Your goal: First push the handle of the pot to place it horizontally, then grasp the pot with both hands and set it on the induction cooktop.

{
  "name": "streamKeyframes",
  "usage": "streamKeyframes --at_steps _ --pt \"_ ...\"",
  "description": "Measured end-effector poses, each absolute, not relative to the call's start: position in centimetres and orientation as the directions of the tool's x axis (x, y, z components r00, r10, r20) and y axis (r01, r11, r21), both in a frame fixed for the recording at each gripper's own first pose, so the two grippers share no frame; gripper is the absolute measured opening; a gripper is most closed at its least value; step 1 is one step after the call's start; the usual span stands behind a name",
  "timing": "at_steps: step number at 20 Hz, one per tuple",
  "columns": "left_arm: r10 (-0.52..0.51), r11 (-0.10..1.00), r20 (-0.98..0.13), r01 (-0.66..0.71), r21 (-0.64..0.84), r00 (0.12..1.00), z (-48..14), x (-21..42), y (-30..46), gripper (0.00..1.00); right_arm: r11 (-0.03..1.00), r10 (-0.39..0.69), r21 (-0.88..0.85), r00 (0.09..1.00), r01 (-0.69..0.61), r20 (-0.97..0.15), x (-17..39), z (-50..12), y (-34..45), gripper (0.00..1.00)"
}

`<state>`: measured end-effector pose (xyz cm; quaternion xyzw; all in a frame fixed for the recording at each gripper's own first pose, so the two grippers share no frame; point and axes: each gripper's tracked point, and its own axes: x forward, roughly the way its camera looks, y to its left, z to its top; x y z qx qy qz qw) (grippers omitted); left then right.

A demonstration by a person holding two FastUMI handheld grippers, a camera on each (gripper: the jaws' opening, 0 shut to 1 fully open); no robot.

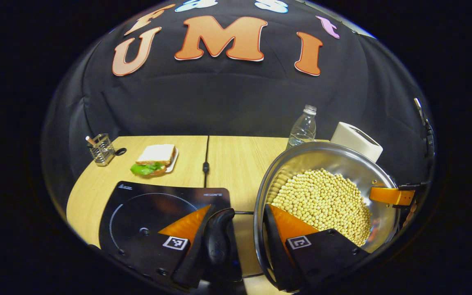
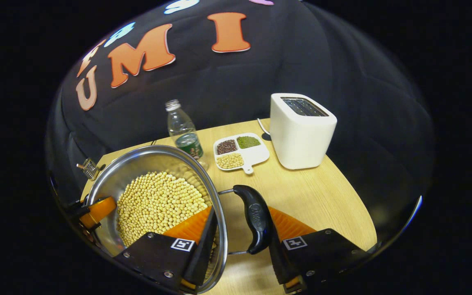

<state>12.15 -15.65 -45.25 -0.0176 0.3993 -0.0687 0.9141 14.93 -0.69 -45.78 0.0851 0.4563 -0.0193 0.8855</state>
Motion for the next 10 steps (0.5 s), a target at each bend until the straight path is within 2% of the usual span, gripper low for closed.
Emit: streamKeyframes --at_steps 1,2,3,4,9,10 --pt "-0.133 0.991 -0.726 0.102 -0.087 0.675 -44.6 11.7 -14.7 0.74 0.986 0.049 0.134 0.586 0.103 -0.809 14.6 -45.4 0.2 0.64" --pt "-0.127 0.992 -0.724 0.096 -0.084 0.678 -44.0 11.4 -13.5 0.74 0.986 0.057 0.138 0.587 0.095 -0.807 14.4 -45.4 0.9 0.59" --pt "-0.120 0.993 -0.720 0.089 -0.081 0.683 -43.4 11.3 -12.3 0.74 0.986 0.066 0.143 0.588 0.085 -0.806 14.3 -45.1 2.0 0.59" --pt "-0.111 0.994 -0.722 0.081 -0.076 0.683 -42.9 11.1 -11.2 0.76 0.986 0.077 0.148 0.589 0.073 -0.805 14.0 -44.6 2.9 0.64" --pt "-0.072 0.997 -0.712 0.043 -0.058 0.698 -41.1 10.9 -6.8 0.70 0.986 0.118 0.163 0.604 0.019 -0.788 14.8 -43.0 7.4 0.64" --pt "-0.065 0.998 -0.713 0.035 -0.057 0.698 -40.8 10.7 -5.9 0.73 0.986 0.124 0.165 0.608 0.011 -0.784 14.6 -42.2 8.0 0.59"
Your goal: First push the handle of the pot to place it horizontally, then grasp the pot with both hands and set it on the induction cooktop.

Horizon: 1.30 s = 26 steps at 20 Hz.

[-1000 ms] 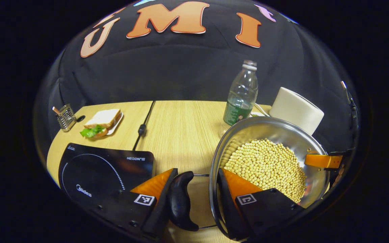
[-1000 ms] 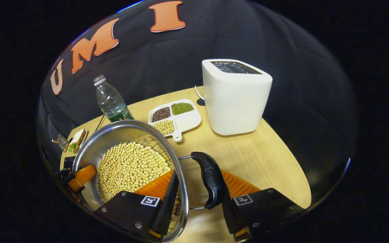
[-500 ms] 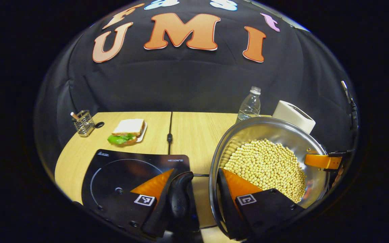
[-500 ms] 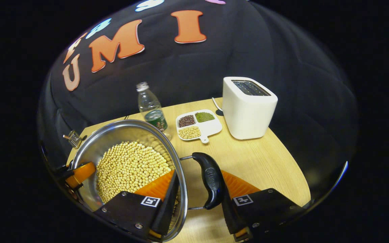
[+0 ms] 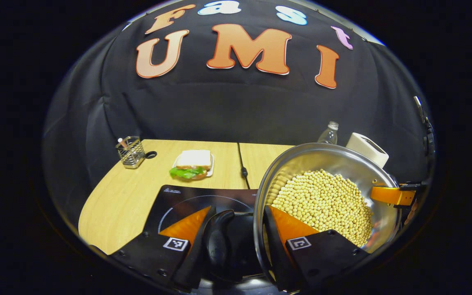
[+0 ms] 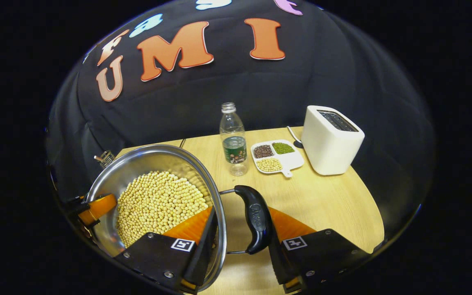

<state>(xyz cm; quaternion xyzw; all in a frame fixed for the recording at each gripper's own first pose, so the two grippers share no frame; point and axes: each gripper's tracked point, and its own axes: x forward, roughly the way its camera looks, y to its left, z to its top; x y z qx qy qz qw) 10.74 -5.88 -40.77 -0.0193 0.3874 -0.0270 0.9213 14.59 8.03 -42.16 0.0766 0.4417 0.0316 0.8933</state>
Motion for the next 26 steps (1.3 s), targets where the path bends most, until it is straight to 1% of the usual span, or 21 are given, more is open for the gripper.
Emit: streamKeyframes --at_steps 1,2,3,6,7,8,9,11,12,13,14,15,16,17,18,19,21,23,24,25,26 --pt "-0.057 0.998 -0.711 0.025 -0.054 0.701 -40.5 10.6 -5.0 0.73 0.987 0.127 0.163 0.611 0.005 -0.782 14.6 -41.8 8.8 0.59" --pt "-0.049 0.998 -0.711 0.017 -0.053 0.701 -40.4 10.6 -4.1 0.73 0.986 0.132 0.165 0.612 -0.003 -0.780 14.5 -41.4 9.5 0.64" --pt "-0.044 0.999 -0.709 0.008 -0.054 0.704 -40.3 10.5 -3.3 0.75 0.985 0.140 0.170 0.612 -0.009 -0.778 14.5 -41.2 10.2 0.59" --pt "-0.020 0.999 -0.712 -0.014 -0.042 0.702 -39.8 10.1 -0.7 0.70 0.983 0.163 0.178 0.607 -0.036 -0.778 14.4 -41.0 12.7 0.64" --pt "-0.012 0.999 -0.713 -0.024 -0.040 0.701 -39.5 10.0 0.0 0.73 0.982 0.173 0.182 0.607 -0.047 -0.776 14.5 -40.7 13.6 0.59" --pt "-0.004 0.999 -0.714 -0.036 -0.040 0.700 -39.4 10.1 0.7 0.76 0.981 0.182 0.186 0.606 -0.056 -0.775 14.6 -40.4 14.5 0.64" --pt "0.005 0.998 -0.714 -0.045 -0.037 0.700 -39.3 10.2 1.7 0.73 0.979 0.191 0.190 0.608 -0.067 -0.771 14.7 -40.2 15.4 0.64" --pt "0.022 0.998 -0.714 -0.060 -0.029 0.700 -39.1 9.9 3.6 0.75 0.977 0.208 0.196 0.606 -0.086 -0.768 14.7 -40.1 17.2 0.64" --pt "0.030 0.998 -0.715 -0.066 -0.023 0.698 -39.3 9.8 4.5 0.71 0.976 0.214 0.198 0.603 -0.094 -0.768 14.8 -40.1 18.2 0.63" --pt "0.039 0.997 -0.718 -0.074 -0.017 0.695 -39.2 9.8 5.5 0.73 0.974 0.222 0.200 0.598 -0.105 -0.770 14.9 -40.4 19.0 0.64" --pt "0.048 0.996 -0.721 -0.084 -0.013 0.691 -39.2 9.6 6.2 0.71 0.972 0.231 0.207 0.591 -0.109 -0.773 14.8 -40.6 20.0 0.64" --pt "0.057 0.996 -0.724 -0.090 -0.007 0.687 -39.2 9.6 7.0 0.74 0.970 0.239 0.214 0.585 -0.114 -0.775 14.8 -40.7 20.8 0.64" --pt "0.066 0.996 -0.723 -0.093 0.002 0.687 -39.2 9.6 7.7 0.71 0.969 0.245 0.218 0.582 -0.118 -0.775 14.8 -40.7 21.5 0.64" --pt "0.073 0.995 -0.722 -0.097 0.008 0.688 -39.3 9.8 8.4 0.73 0.968 0.250 0.222 0.581 -0.121 -0.774 15.0 -40.7 22.1 0.64" --pt "0.077 0.994 -0.721 -0.105 0.005 0.689 -39.2 9.9 9.0 0.73 0.967 0.253 0.224 0.581 -0.123 -0.774 15.1 -40.8 22.6 0.59" --pt "0.078 0.994 -0.724 -0.112 0.001 0.685 -39.3 10.0 9.5 0.73 0.967 0.254 0.225 0.582 -0.123 -0.772 15.2 -40.9 23.1 0.64" --pt "0.081 0.994 -0.729 -0.113 0.005 0.680 -39.7 10.0 10.2 0.71 0.967 0.253 0.223 0.579 -0.125 -0.775 15.4 -41.1 24.0 0.64" --pt "0.085 0.994 -0.732 -0.112 0.012 0.676 -39.8 10.2 10.0 0.73 0.966 0.254 0.227 0.571 -0.121 -0.780 15.6 -41.8 24.7 0.64" --pt "0.085 0.994 -0.735 -0.109 0.015 0.673 -40.0 10.1 10.1 0.73 0.966 0.255 0.228 0.568 -0.119 -0.783 15.6 -42.1 25.0 0.59" --pt "0.084 0.994 -0.738 -0.108 0.015 0.669 -40.2 10.1 10.1 0.74 0.967 0.253 0.228 0.567 -0.117 -0.784 15.7 -42.3 25.2 0.59" --pt "0.083 0.994 -0.742 -0.108 0.015 0.665 -40.3 10.1 10.1 0.73 0.967 0.252 0.225 0.565 -0.118 -0.786 15.8 -42.7 25.3 0.64"
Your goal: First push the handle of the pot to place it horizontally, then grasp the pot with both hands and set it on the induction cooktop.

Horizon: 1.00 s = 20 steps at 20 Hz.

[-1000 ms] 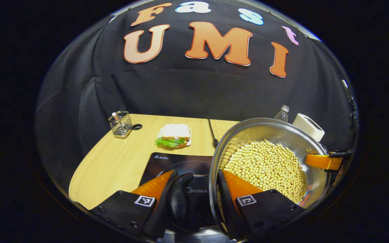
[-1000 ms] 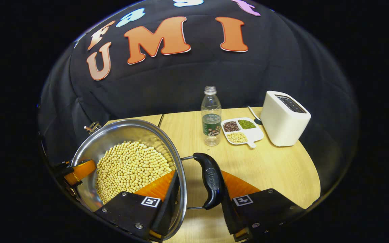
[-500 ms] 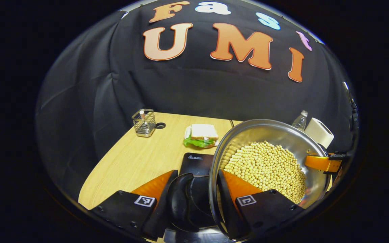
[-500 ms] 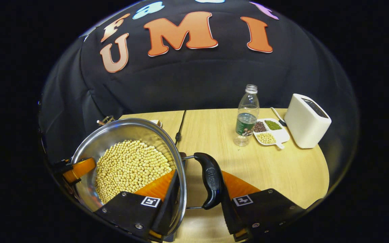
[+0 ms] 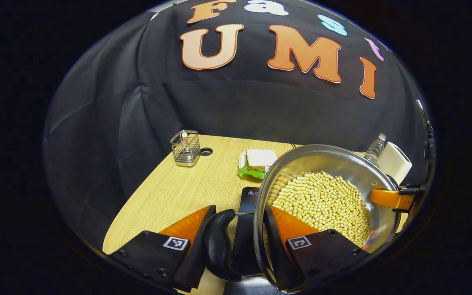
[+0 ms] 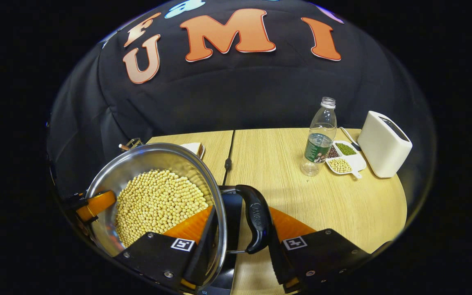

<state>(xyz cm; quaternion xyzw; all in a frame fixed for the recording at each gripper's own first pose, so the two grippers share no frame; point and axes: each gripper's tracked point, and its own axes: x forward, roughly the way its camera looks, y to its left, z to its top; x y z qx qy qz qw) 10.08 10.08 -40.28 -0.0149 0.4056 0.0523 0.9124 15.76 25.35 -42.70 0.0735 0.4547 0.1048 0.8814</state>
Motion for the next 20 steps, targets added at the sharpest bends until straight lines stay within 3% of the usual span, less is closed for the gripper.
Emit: streamKeyframes --at_steps 15,16,17,20 --pt "0.064 0.994 -0.776 -0.113 -0.010 0.627 -40.5 10.4 10.3 0.74 0.975 0.222 0.189 0.521 -0.116 -0.824 15.9 -46.0 26.3 0.64" --pt "0.061 0.994 -0.777 -0.110 -0.011 0.627 -40.6 10.3 10.3 0.74 0.975 0.222 0.189 0.523 -0.116 -0.823 15.9 -46.0 26.5 0.60" --pt "0.060 0.993 -0.776 -0.115 -0.016 0.628 -40.6 10.3 10.3 0.74 0.975 0.221 0.187 0.520 -0.118 -0.825 15.9 -46.1 26.6 0.64" --pt "0.053 0.993 -0.786 -0.116 -0.024 0.617 -40.7 10.3 10.3 0.71 0.977 0.215 0.180 0.513 -0.117 -0.831 15.9 -46.6 26.9 0.64"
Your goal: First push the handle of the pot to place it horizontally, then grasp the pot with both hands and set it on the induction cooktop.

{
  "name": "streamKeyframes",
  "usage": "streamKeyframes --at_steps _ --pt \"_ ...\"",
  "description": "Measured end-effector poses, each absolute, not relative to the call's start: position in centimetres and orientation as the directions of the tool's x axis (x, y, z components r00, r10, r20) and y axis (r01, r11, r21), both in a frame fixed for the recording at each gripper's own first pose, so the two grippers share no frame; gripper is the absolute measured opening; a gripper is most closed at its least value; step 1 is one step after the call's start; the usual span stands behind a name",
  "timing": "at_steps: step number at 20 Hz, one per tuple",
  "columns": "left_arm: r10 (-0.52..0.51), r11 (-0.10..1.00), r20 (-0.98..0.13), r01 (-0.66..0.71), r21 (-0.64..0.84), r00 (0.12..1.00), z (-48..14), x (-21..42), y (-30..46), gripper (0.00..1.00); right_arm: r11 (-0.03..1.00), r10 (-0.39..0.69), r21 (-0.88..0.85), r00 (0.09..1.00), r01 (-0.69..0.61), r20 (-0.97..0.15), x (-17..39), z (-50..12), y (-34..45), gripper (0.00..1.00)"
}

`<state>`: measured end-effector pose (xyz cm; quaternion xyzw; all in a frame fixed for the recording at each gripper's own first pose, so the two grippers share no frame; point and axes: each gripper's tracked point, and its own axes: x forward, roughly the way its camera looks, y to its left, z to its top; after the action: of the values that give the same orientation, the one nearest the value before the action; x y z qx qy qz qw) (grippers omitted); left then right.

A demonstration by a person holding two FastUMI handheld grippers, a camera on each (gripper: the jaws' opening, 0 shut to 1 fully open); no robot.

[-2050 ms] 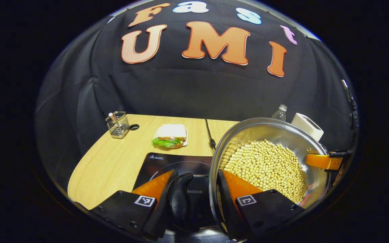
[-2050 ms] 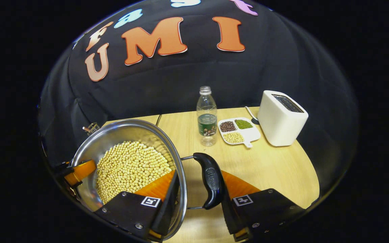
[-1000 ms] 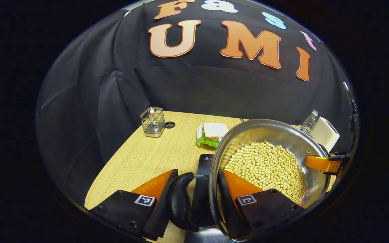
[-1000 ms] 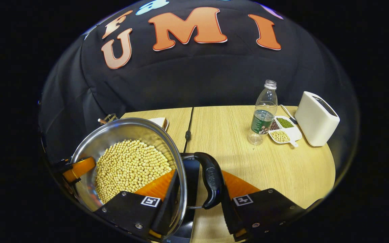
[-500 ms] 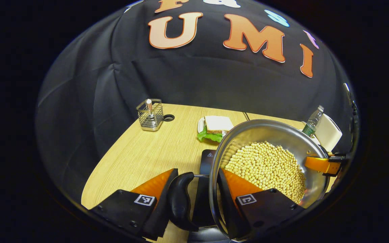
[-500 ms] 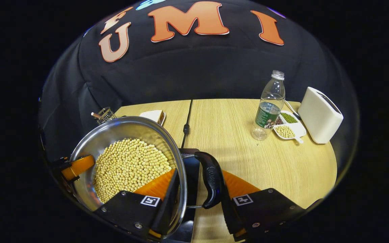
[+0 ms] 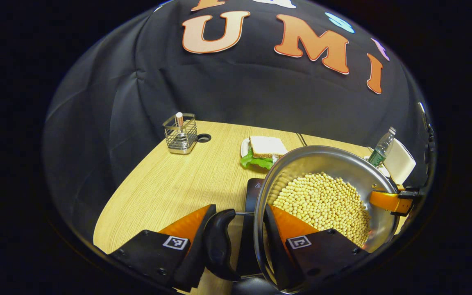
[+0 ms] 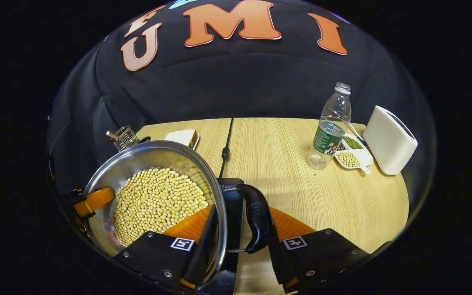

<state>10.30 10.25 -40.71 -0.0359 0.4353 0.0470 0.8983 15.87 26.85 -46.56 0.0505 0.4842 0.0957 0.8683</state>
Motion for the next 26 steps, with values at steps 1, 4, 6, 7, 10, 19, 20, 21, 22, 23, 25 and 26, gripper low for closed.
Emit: streamKeyframes --at_steps 1,4,6,7,10,19,20,21,22,23,25,26 --pt "0.049 0.993 -0.791 -0.115 -0.027 0.610 -40.6 10.4 10.3 0.71 0.977 0.214 0.180 0.505 -0.117 -0.836 15.8 -46.7 26.9 0.64" --pt "0.054 0.993 -0.805 -0.117 -0.019 0.590 -41.0 10.3 10.3 0.74 0.976 0.217 0.187 0.501 -0.109 -0.838 15.9 -47.1 26.9 0.64" --pt "0.061 0.996 -0.802 -0.090 0.008 0.594 -41.2 10.1 10.4 0.79 0.977 0.214 0.181 0.501 -0.115 -0.839 15.9 -47.3 26.7 0.65" --pt "0.072 0.996 -0.796 -0.088 0.024 0.600 -41.1 10.1 10.4 0.80 0.975 0.220 0.177 0.499 -0.133 -0.838 15.7 -47.2 26.8 0.67" --pt "0.139 0.990 -0.759 -0.086 0.109 0.636 -39.3 10.5 10.9 0.85 0.980 0.199 0.163 0.544 -0.115 -0.815 16.0 -45.3 25.3 0.73" --pt "0.178 0.979 -0.510 -0.204 0.005 0.842 -23.1 11.1 8.6 0.85 0.978 0.175 0.180 0.872 -0.102 -0.458 16.3 -26.9 17.2 0.80" --pt "0.171 0.981 -0.481 -0.196 -0.004 0.860 -21.3 10.8 8.0 0.85 0.979 0.168 0.179 0.892 -0.100 -0.419 15.8 -25.1 16.1 0.80" --pt "0.164 0.982 -0.447 -0.187 -0.008 0.879 -19.4 10.3 7.3 0.85 0.978 0.165 0.184 0.909 -0.099 -0.383 15.1 -23.5 15.2 0.80" --pt "0.151 0.985 -0.413 -0.171 -0.011 0.898 -17.5 9.9 6.4 0.82 0.976 0.166 0.192 0.921 -0.102 -0.352 14.1 -21.9 14.2 0.80" --pt "0.136 0.988 -0.372 -0.152 -0.014 0.918 -15.2 9.4 5.1 0.80 0.976 0.158 0.197 0.932 -0.097 -0.325 13.4 -20.5 13.1 0.80" --pt "0.105 0.994 -0.299 -0.113 -0.008 0.949 -10.5 8.0 2.6 0.80 0.978 0.142 0.189 0.954 -0.093 -0.265 11.9 -17.8 10.9 0.80" --pt "0.088 0.996 -0.271 -0.092 -0.001 0.959 -8.7 6.8 1.3 0.80 0.979 0.134 0.181 0.963 -0.093 -0.235 10.9 -16.5 9.9 0.80"
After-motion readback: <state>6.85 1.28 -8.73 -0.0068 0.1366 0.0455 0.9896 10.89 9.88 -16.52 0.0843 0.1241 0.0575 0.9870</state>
